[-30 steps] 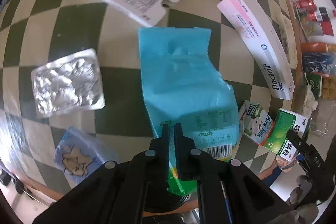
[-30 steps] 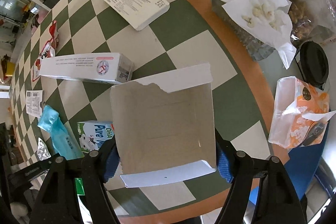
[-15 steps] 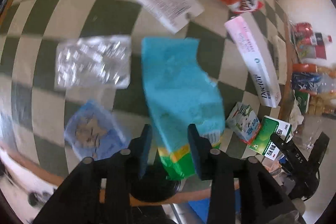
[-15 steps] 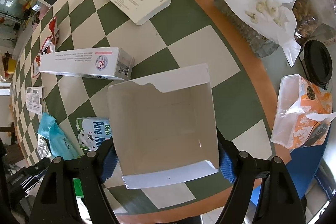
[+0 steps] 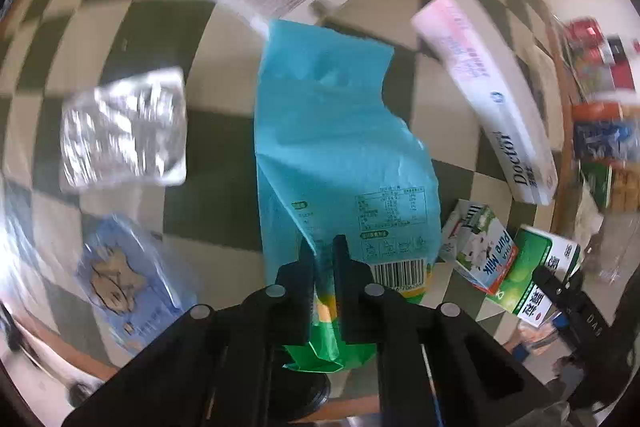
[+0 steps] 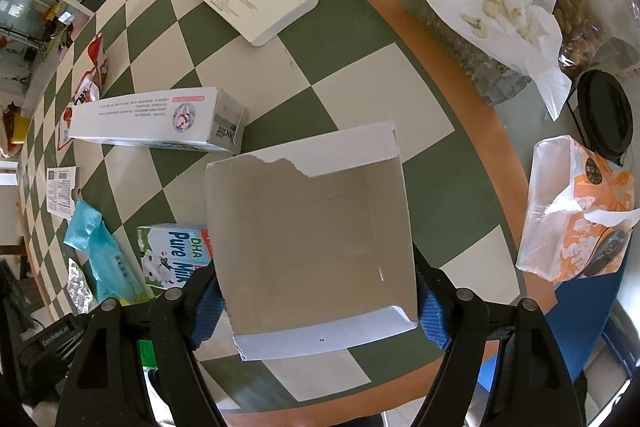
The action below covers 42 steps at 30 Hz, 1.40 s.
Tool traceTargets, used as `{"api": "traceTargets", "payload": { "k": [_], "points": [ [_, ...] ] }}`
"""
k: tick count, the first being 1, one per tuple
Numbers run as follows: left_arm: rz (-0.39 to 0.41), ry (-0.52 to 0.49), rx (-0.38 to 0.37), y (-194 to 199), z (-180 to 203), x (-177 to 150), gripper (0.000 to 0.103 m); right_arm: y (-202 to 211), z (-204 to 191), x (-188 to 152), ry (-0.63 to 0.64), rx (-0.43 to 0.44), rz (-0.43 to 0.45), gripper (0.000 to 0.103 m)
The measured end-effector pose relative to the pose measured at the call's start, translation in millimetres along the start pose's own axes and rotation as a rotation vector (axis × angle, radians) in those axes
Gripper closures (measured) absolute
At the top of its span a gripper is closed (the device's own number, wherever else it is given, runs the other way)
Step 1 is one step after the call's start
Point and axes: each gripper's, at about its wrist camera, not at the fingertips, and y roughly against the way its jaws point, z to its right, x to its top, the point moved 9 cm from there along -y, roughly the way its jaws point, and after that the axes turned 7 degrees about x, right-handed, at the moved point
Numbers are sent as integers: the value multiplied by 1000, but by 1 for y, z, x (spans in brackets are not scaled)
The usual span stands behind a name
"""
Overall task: Collect trash
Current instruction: 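Lift the blue bag and white box and carry both toward the trash bin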
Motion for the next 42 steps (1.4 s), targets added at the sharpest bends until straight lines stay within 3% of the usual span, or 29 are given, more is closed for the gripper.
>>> {"api": "traceTargets", "payload": {
  "k": [5, 11, 15, 19, 25, 29, 35, 39, 42],
  "points": [
    [120, -115, 73, 40, 15, 9, 101, 11, -6, 0, 36, 6, 44, 29],
    [239, -156, 108, 94, 17, 12, 101, 37, -16, 3, 59, 22, 103, 30],
    [334, -164, 132, 120, -73, -4, 101, 59, -33, -4, 103, 40, 125, 30],
    [402, -159, 168, 134, -123, -10, 101, 78, -58, -26, 156, 74, 154, 30],
    [445, -131, 158, 143, -185, -29, 101, 98, -112, -97, 242, 162, 174, 30],
    [463, -127, 133, 152, -229, -67, 101, 105, -147, -169, 308, 194, 173, 30],
    [378, -113, 90, 140, -315, -150, 101, 103, -166, -289, 321, 202, 174, 30],
    [219, -75, 65, 91, -372, -208, 100, 77, -160, -369, 287, 183, 134, 30],
    [82, -29, 66, 34, -408, -246, 100, 33, -147, -424, 271, 142, 42, 30]
  ]
}}
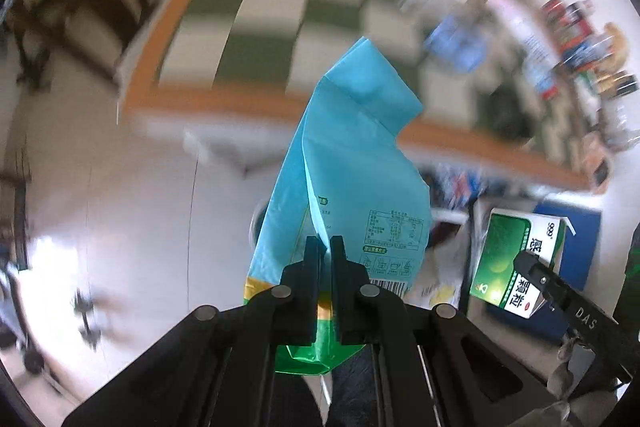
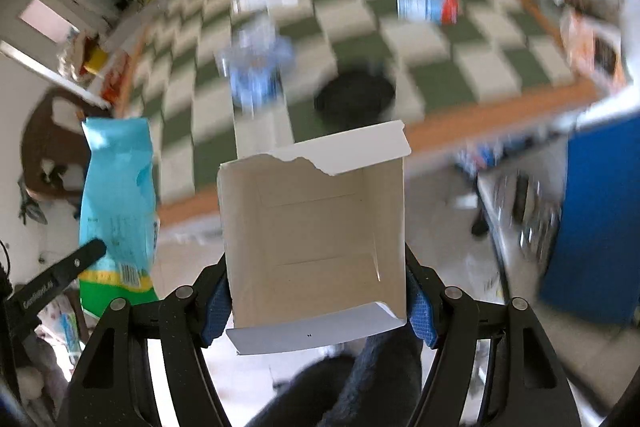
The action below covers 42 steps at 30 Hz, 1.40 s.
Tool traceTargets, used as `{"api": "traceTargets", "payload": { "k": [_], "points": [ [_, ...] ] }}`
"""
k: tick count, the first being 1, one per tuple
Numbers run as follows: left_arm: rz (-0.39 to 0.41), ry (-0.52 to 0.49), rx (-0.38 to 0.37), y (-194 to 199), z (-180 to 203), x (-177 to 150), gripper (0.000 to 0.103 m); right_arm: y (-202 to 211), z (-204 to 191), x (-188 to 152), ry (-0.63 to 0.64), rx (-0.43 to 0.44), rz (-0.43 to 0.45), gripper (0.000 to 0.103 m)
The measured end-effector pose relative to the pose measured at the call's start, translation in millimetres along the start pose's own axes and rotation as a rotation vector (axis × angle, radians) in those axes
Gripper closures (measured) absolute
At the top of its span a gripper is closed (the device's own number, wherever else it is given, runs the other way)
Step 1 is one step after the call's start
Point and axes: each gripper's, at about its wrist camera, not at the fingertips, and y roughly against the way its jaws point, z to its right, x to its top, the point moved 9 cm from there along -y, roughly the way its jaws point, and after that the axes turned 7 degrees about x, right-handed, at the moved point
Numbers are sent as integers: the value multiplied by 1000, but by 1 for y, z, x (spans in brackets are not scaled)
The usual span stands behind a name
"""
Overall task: Collect trash
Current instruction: 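Lift the blue bag and white box and carry both toward the trash bin, then open both tools over the white trash bin, dropping bag and box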
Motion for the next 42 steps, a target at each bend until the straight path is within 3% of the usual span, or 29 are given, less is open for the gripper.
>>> {"api": "traceTargets", "payload": {
  "k": [3, 6, 9, 14, 18, 20, 21, 22, 23, 27, 28, 32, 37, 42],
  "points": [
    [-95, 40, -21, -56, -14, -21, 100, -55, 10, -52, -27, -26, -101, 30],
    [-171, 86, -30, -138, -21, -27, 100, -114, 19, -83, -20, -44, -158, 30],
    [-223, 113, -37, -215, -24, -25, 100, -176, 30, -96, -16, -48, -191, 30],
    [-314, 97, -68, -345, -17, -26, 96, -314, 62, -118, -33, -26, -264, 29],
    [-337, 48, -46, -408, -12, -24, 92, -407, 81, -136, -67, 31, -320, 24],
    [-317, 52, -52, -420, -15, -21, 66, -439, 84, -141, -50, 57, -343, 18],
    [-302, 62, -52, -423, -17, -20, 24, -452, 84, -145, -48, 66, -354, 16],
    [-290, 70, -54, -426, -19, -18, 0, -459, 85, -147, -48, 73, -357, 6],
    [-273, 81, -57, -427, -22, -17, 0, -468, 86, -149, -46, 88, -359, 1],
    [-218, 88, 4, -418, -44, -17, 0, -478, 88, -152, -7, 64, -363, 0],
    [-189, 78, 3, -414, -50, -16, 0, -476, 87, -152, 8, 47, -356, 0],
    [-63, 24, 124, -386, -64, -13, 0, -457, 87, -152, 75, -68, -330, 0],
    [-45, 0, 168, -353, -68, -24, 0, -431, 83, -146, 148, -192, -299, 0],
    [-47, -26, 180, -316, -67, -38, 0, -398, 70, -142, 166, -214, -280, 0]
  ]
}}
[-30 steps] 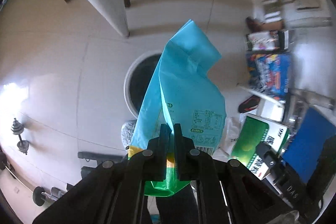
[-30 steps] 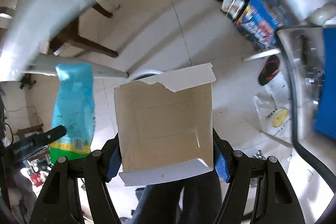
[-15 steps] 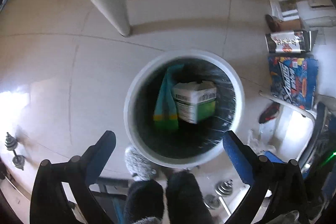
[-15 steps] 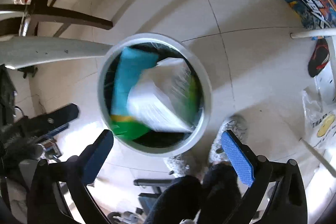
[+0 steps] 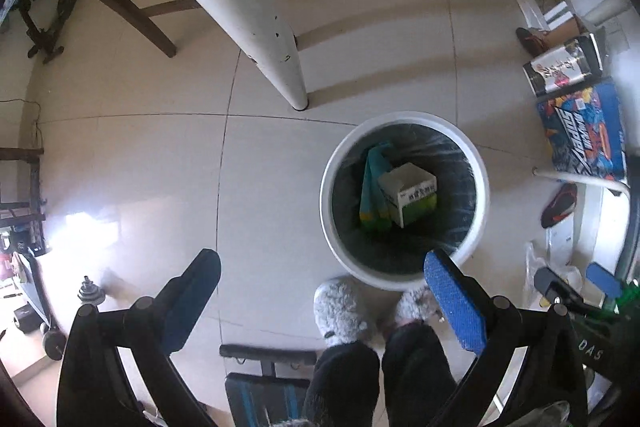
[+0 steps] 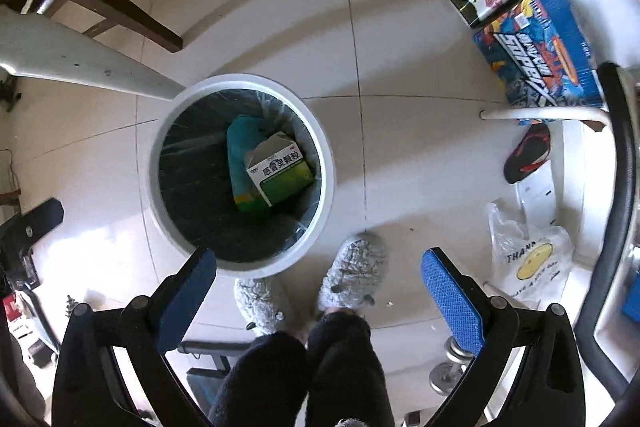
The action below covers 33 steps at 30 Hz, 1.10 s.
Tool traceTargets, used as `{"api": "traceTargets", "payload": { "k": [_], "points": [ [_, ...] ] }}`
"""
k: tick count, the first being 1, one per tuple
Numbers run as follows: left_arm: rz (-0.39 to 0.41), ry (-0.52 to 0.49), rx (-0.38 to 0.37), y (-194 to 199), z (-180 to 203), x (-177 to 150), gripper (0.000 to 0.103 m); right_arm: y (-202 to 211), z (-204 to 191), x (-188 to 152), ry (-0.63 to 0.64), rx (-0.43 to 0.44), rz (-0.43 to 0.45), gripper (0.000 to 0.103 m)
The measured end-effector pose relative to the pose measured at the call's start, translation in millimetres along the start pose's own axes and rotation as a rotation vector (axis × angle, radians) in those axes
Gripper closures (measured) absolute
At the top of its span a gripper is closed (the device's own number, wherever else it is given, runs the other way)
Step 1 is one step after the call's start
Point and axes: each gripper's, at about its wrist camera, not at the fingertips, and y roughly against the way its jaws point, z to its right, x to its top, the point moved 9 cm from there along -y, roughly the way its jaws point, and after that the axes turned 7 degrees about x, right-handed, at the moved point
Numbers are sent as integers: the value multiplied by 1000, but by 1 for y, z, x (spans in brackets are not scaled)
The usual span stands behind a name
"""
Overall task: Collect trash
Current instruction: 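Open both tools over the white trash bin, dropping bag and box, then move both tools back over the table toward the remaining trash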
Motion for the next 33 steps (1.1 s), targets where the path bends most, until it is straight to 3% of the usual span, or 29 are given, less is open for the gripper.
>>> {"api": "traceTargets", "payload": {
  "k": [15, 24, 28, 33],
  "points": [
    [22, -35, -52, 132, -2, -45, 0, 151, -19, -45, 12, 8, 71, 0],
    [68, -69, -54, 234, -15, -61, 0, 268, -38, -81, -7, 57, 101, 0],
    [155, -59, -64, 288, -19, -41, 0, 324, -47, -81, -41, 110, 133, 0],
    [299, -75, -55, 351, -4, 17, 0, 406, -31, -44, -96, 140, 237, 0]
  ]
}}
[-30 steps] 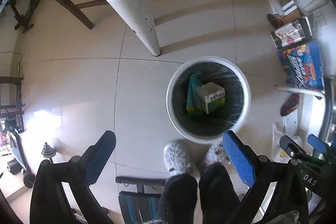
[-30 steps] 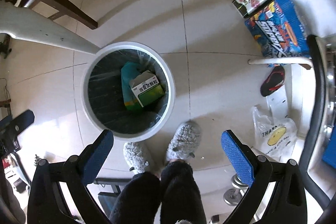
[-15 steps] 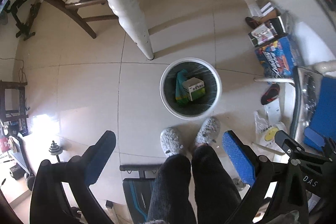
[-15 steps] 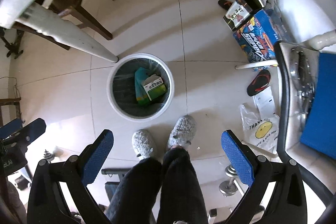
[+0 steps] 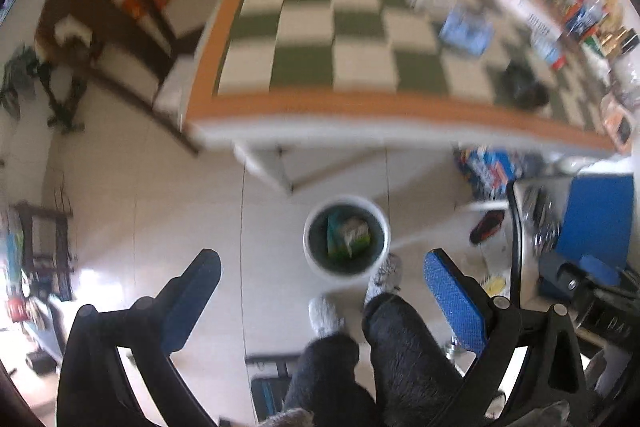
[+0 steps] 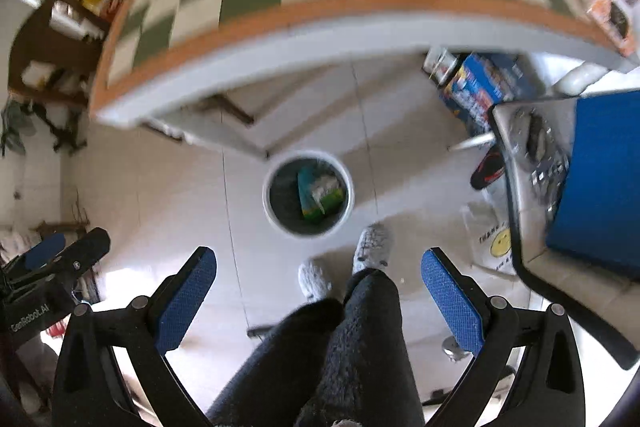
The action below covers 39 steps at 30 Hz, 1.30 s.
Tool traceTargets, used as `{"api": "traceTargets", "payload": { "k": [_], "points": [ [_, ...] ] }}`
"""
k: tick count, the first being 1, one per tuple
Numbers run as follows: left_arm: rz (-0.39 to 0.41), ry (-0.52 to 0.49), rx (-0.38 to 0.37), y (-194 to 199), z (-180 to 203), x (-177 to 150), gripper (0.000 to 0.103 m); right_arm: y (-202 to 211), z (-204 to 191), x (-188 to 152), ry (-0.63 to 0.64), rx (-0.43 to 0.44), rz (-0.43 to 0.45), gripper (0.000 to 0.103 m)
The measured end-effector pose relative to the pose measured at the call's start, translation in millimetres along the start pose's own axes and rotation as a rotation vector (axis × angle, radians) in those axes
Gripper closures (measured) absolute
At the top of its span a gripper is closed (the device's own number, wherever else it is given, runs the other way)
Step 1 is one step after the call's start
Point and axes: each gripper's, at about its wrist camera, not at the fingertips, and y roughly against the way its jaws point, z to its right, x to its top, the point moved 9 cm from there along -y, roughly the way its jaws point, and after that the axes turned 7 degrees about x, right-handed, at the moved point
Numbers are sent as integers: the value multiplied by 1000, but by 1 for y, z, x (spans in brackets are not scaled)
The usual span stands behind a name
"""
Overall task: Collect trash
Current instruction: 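Move both tools back over the table toward the remaining trash, then grasp the blue cartoon wrapper with the left tool while the right tool grasps the black lid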
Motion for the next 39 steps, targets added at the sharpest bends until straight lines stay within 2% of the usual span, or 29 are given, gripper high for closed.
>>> {"api": "traceTargets", "payload": {
  "k": [4, 8, 11, 15, 18, 23, 25, 28, 33, 37, 38, 39],
  "points": [
    [83, -36, 56, 7, 13, 60, 0, 35, 26, 66, -33, -50, 83, 0],
    [76, -52, 104, -11, 36, 108, 0, 37, 60, 136, -86, -81, 103, 0],
    [29, -53, 130, -32, 55, 139, 0, 13, 85, 190, -101, -88, 85, 0],
    [-36, -68, 151, -57, 80, 172, 0, -38, 105, 239, -88, -114, 13, 0],
    [-62, -89, 159, -73, 98, 192, 0, -71, 111, 262, -78, -130, -35, 0],
    [-101, -113, 134, -90, 126, 220, 0, -117, 107, 275, -56, -111, -131, 0],
    [-115, -126, 102, -95, 139, 229, 0, -122, 107, 278, -51, -111, -132, 1],
    [-142, -189, 42, -103, 166, 238, 0, -115, 113, 284, -44, -124, -93, 14],
    [-234, -293, -47, -126, 208, 239, 0, -97, 146, 291, -99, -121, -70, 15],
    [-299, -325, -49, -144, 220, 236, 0, -86, 175, 293, -143, -130, -67, 15],
    [-301, -331, -54, -147, 223, 236, 3, -84, 180, 293, -149, -132, -68, 15],
    [-299, -331, -57, -148, 224, 236, 14, -83, 184, 293, -161, -131, -67, 15]
  ]
}}
